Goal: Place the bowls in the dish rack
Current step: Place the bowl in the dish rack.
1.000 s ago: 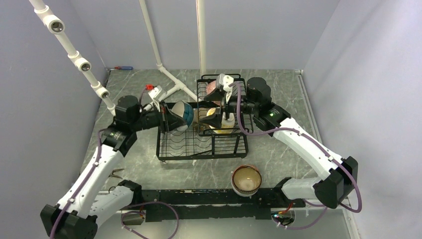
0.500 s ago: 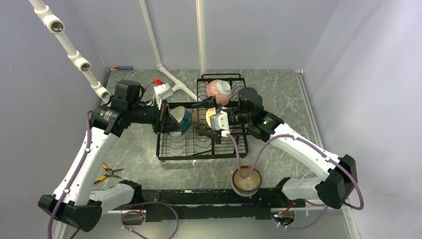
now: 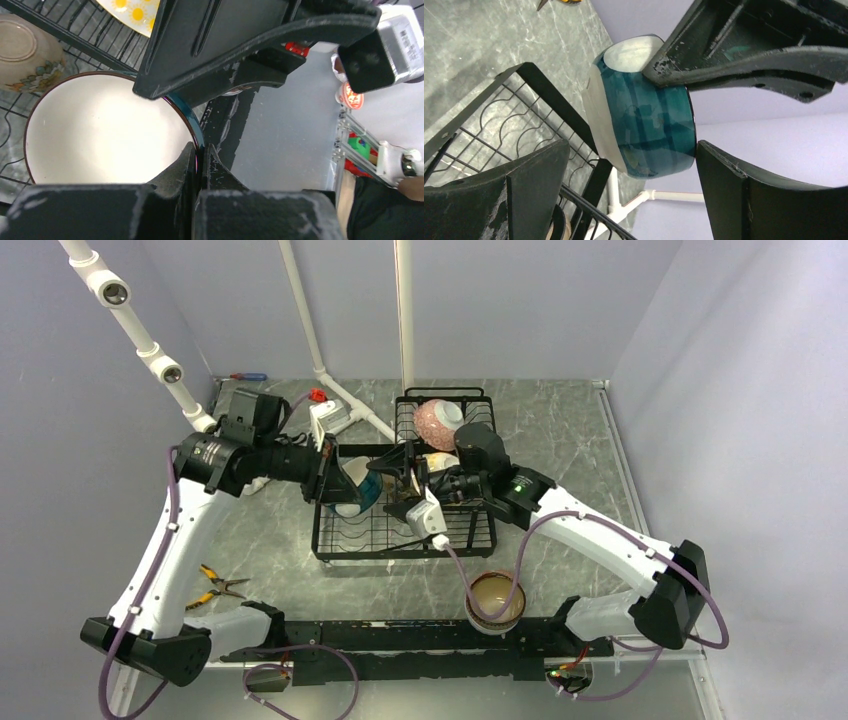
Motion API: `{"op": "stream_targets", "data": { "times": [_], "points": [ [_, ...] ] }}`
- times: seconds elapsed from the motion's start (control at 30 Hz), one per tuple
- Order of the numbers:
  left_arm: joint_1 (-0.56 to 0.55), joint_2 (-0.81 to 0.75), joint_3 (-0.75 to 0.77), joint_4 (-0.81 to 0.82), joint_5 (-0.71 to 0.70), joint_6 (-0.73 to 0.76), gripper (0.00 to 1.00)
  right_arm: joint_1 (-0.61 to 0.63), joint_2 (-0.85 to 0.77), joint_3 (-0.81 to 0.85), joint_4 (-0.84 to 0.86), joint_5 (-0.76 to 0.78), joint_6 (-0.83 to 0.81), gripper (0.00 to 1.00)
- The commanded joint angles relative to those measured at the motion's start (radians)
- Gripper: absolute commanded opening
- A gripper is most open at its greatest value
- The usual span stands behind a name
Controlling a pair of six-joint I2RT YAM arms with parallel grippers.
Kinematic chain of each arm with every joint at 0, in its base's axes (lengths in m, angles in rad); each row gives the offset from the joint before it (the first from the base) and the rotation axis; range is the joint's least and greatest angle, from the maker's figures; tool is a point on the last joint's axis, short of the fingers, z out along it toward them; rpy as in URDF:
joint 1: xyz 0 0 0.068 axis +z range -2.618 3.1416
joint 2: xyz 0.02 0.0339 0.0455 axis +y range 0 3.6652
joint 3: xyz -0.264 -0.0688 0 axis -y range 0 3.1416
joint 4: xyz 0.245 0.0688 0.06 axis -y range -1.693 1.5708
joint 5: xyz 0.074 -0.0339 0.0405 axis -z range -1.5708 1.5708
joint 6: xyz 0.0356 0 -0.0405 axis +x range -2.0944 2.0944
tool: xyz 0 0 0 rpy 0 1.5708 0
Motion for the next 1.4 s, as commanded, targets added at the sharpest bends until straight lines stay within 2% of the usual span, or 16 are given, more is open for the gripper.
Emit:
{"op": "stream_targets", "data": {
  "times": [0.0,0.13,0.27,0.5,0.7,0.73,0.77,0.93,1.1,1.27,1.37],
  "points": [
    [-0.001,0.029,0.103,0.012,0.119,0.043,0.03,0.022,0.028,0.025,0.030,0.093,-0.120,1.00],
    [-0.001,0.050,0.137,-0.009,0.128,0.047,0.03,0.034,0.036,0.026,0.062,0.117,-0.136,1.00],
    [-0.002,0.061,0.169,-0.010,0.138,0.045,0.03,0.044,0.074,0.079,0.002,0.126,-0.173,0.98],
    [-0.002,0.099,0.195,-0.027,0.147,0.030,0.03,0.056,0.116,0.136,-0.055,0.129,-0.224,0.78],
    [-0.003,0.089,0.198,0.024,0.121,0.002,0.03,0.059,0.130,0.151,-0.078,0.169,-0.254,0.51],
    [-0.002,0.084,0.196,0.041,0.119,-0.005,0.03,0.059,0.127,0.143,-0.069,0.170,-0.251,0.39],
    [-0.002,0.081,0.196,0.055,0.118,-0.011,0.03,0.059,0.123,0.137,-0.059,0.172,-0.248,0.23],
    [-0.002,0.076,0.199,0.100,0.110,-0.030,0.03,0.059,0.104,0.114,-0.029,0.181,-0.227,0.01],
    [-0.004,0.055,0.178,0.165,0.099,-0.048,0.06,0.059,0.072,0.090,-0.009,0.197,-0.179,0.00],
    [-0.003,0.017,0.108,0.238,0.093,-0.055,0.18,0.059,0.035,0.060,0.013,0.201,-0.123,0.00],
    [-0.002,0.002,0.083,0.250,0.071,-0.049,0.30,0.058,0.023,0.041,0.009,0.204,-0.107,0.00]
  ]
}}
